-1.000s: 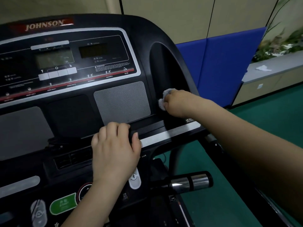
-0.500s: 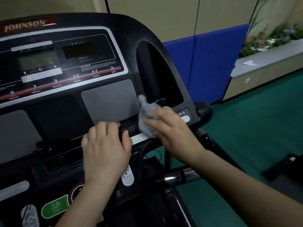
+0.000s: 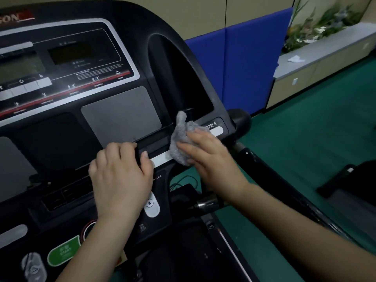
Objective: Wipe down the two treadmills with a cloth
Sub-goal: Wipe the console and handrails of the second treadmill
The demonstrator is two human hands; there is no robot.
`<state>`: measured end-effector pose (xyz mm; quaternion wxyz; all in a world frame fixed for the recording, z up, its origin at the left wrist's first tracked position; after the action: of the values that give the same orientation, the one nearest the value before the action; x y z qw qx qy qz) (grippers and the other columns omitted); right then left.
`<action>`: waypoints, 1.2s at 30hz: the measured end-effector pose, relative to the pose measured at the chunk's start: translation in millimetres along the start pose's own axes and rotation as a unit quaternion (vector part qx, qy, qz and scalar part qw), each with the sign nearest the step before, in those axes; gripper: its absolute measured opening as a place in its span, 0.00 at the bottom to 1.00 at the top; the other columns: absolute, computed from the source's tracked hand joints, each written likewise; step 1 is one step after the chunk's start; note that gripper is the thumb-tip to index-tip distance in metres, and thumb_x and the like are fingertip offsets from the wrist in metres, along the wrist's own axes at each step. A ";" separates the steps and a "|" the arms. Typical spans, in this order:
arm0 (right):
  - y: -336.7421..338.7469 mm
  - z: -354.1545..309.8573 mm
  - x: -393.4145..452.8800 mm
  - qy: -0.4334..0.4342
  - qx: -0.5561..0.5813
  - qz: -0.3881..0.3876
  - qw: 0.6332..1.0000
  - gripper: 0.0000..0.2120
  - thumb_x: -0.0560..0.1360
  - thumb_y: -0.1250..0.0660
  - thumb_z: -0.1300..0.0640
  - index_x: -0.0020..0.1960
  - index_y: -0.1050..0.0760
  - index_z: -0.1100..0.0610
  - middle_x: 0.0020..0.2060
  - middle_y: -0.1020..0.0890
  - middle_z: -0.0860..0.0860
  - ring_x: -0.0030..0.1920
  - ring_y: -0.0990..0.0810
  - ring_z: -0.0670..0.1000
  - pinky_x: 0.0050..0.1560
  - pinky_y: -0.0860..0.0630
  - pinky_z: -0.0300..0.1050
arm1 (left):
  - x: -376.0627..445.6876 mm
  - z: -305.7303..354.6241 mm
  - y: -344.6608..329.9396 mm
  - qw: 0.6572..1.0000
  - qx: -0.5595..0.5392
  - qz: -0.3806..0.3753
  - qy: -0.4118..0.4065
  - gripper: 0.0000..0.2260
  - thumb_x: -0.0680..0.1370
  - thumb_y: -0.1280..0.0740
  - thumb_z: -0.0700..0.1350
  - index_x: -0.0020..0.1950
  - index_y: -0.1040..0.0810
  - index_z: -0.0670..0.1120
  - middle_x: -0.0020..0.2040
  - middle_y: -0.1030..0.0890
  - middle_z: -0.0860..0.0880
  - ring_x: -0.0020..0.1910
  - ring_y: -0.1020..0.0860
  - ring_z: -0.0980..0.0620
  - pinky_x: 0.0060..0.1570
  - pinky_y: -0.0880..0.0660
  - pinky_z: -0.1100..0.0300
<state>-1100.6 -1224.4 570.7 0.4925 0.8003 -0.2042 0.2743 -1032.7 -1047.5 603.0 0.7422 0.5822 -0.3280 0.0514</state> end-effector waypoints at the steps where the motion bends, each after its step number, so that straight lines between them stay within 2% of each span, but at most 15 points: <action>1: 5.1 9.0 0.6 0.003 -0.018 -0.015 1.000 0.17 0.74 0.35 0.60 0.63 0.22 0.58 0.63 0.23 0.56 0.66 0.30 0.57 0.71 0.37 0.48 | -0.1 -0.5 -0.4 1.000 -0.002 -0.002 0.000 0.14 0.77 0.40 0.51 0.56 0.25 0.44 0.51 0.24 0.42 0.51 0.28 0.39 0.54 0.32 0.42; 4: 30.1 45.6 -3.4 -0.120 -0.052 0.018 0.991 0.16 0.75 0.33 0.58 0.62 0.22 0.55 0.60 0.23 0.56 0.60 0.28 0.58 0.62 0.36 0.41 | 0.6 -2.1 -1.2 1.000 -0.004 -0.006 0.004 0.15 0.77 0.41 0.52 0.57 0.24 0.44 0.52 0.24 0.42 0.52 0.28 0.38 0.55 0.33 0.42; 7: 55.5 59.6 -23.3 -0.242 0.003 0.068 0.968 0.14 0.77 0.35 0.54 0.62 0.24 0.52 0.51 0.25 0.51 0.52 0.26 0.49 0.50 0.37 0.25 | 0.4 -2.6 -1.6 1.000 -0.008 -0.005 0.000 0.15 0.78 0.40 0.51 0.57 0.24 0.44 0.52 0.24 0.41 0.52 0.28 0.38 0.55 0.34 0.42; 9: 62.6 40.8 -36.6 -0.222 0.022 0.054 0.973 0.15 0.78 0.39 0.49 0.62 0.24 0.49 0.49 0.26 0.48 0.49 0.27 0.45 0.49 0.36 0.25 | 0.0 -2.9 -1.4 1.000 -0.011 -0.002 -0.003 0.14 0.78 0.37 0.50 0.57 0.24 0.43 0.52 0.24 0.41 0.52 0.28 0.38 0.55 0.33 0.42; 10: 61.2 27.9 -44.1 -0.192 0.023 0.029 0.981 0.16 0.78 0.42 0.47 0.63 0.25 0.49 0.48 0.26 0.48 0.48 0.26 0.45 0.50 0.33 0.28 | 0.0 -3.0 -1.0 1.000 -0.012 -0.001 -0.004 0.14 0.77 0.37 0.50 0.57 0.24 0.43 0.52 0.24 0.40 0.52 0.28 0.37 0.55 0.33 0.42; 13: 33.6 4.6 -78.2 -0.114 -0.051 -0.098 0.987 0.20 0.79 0.47 0.43 0.63 0.24 0.50 0.50 0.24 0.51 0.48 0.24 0.53 0.49 0.28 0.45 | -0.3 -2.9 -0.3 1.000 -0.013 0.001 -0.009 0.14 0.77 0.37 0.50 0.57 0.24 0.43 0.52 0.23 0.40 0.52 0.28 0.37 0.54 0.33 0.42; 15: 13.2 1.9 -98.7 -0.103 -0.084 -0.145 0.980 0.22 0.79 0.47 0.42 0.65 0.26 0.51 0.54 0.24 0.52 0.52 0.24 0.55 0.55 0.29 0.48 | -0.6 -2.9 -0.9 1.000 -0.012 0.002 -0.014 0.14 0.78 0.37 0.50 0.57 0.24 0.43 0.52 0.24 0.40 0.52 0.28 0.37 0.54 0.33 0.42; 17: -1.9 -7.4 -103.3 -0.090 -0.086 -0.142 0.982 0.23 0.78 0.45 0.41 0.66 0.27 0.53 0.57 0.24 0.53 0.55 0.24 0.56 0.59 0.33 0.48 | -0.2 -2.8 -1.6 1.000 -0.012 0.004 -0.018 0.14 0.78 0.37 0.50 0.57 0.24 0.43 0.52 0.24 0.40 0.52 0.28 0.36 0.55 0.33 0.42; 21: -36.0 -43.9 -90.1 -0.007 -0.064 -0.138 0.988 0.21 0.78 0.39 0.45 0.66 0.28 0.55 0.58 0.23 0.55 0.56 0.24 0.57 0.57 0.28 0.53 | 0.2 -3.2 -1.7 1.000 -0.006 0.007 -0.020 0.14 0.78 0.38 0.51 0.57 0.25 0.43 0.52 0.24 0.39 0.52 0.28 0.36 0.53 0.33 0.42; 24: -28.4 -35.4 -95.2 0.023 -0.070 -0.148 0.986 0.20 0.78 0.39 0.47 0.67 0.28 0.54 0.59 0.23 0.55 0.57 0.24 0.56 0.58 0.28 0.50 | 0.1 -3.4 -0.8 1.000 -0.011 0.007 -0.023 0.15 0.78 0.38 0.51 0.58 0.25 0.42 0.53 0.24 0.38 0.52 0.28 0.35 0.53 0.33 0.42; 26: -9.3 -10.5 -102.9 0.003 -0.071 -0.141 0.987 0.20 0.78 0.40 0.46 0.66 0.26 0.55 0.58 0.23 0.55 0.56 0.25 0.55 0.58 0.30 0.48 | 0.3 -3.7 -0.5 1.000 -0.012 0.007 -0.022 0.15 0.78 0.39 0.51 0.58 0.25 0.42 0.53 0.24 0.38 0.53 0.28 0.35 0.53 0.33 0.42; 28: 12.7 18.4 -111.3 -0.059 -0.070 -0.121 0.988 0.21 0.77 0.38 0.46 0.65 0.26 0.56 0.58 0.24 0.55 0.55 0.24 0.56 0.58 0.30 0.47 | 0.2 -3.4 -0.8 1.000 -0.011 0.007 -0.023 0.15 0.78 0.39 0.51 0.58 0.25 0.42 0.53 0.24 0.38 0.53 0.28 0.35 0.53 0.33 0.42; 31: 20.7 24.2 -120.0 -0.102 -0.099 -0.091 0.986 0.22 0.78 0.40 0.45 0.65 0.26 0.56 0.57 0.23 0.54 0.56 0.25 0.57 0.59 0.33 0.48 | 0.0 -3.0 -1.5 1.000 -0.005 0.010 -0.027 0.15 0.78 0.39 0.51 0.58 0.25 0.42 0.53 0.24 0.38 0.52 0.28 0.35 0.52 0.33 0.42; 34: -8.8 -14.8 -110.1 -0.056 -0.081 -0.079 0.992 0.23 0.78 0.42 0.44 0.66 0.26 0.56 0.59 0.23 0.56 0.59 0.28 0.56 0.62 0.34 0.51 | -0.4 -2.6 -1.6 0.999 0.003 0.013 -0.032 0.15 0.78 0.40 0.51 0.58 0.25 0.42 0.53 0.24 0.37 0.52 0.28 0.35 0.51 0.33 0.42; 36: -32.9 -39.8 -103.0 -0.006 -0.069 -0.077 0.995 0.20 0.77 0.37 0.48 0.66 0.27 0.55 0.59 0.23 0.55 0.59 0.27 0.56 0.62 0.32 0.52 | -0.7 -2.7 -1.4 0.999 0.005 0.013 -0.035 0.15 0.78 0.40 0.51 0.58 0.26 0.42 0.53 0.24 0.37 0.52 0.28 0.35 0.51 0.33 0.42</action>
<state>-1169.3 -1168.6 497.0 0.5648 0.7794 -0.1636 0.2163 -1031.4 -1045.3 601.2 0.7265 0.5828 -0.3615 0.0422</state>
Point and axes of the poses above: each hand's wrist, its own x-axis towards the middle knuckle, its own y-axis out of the back of the hand, z = x × y, the point moved 5 cm from there along x, towards the middle knuckle
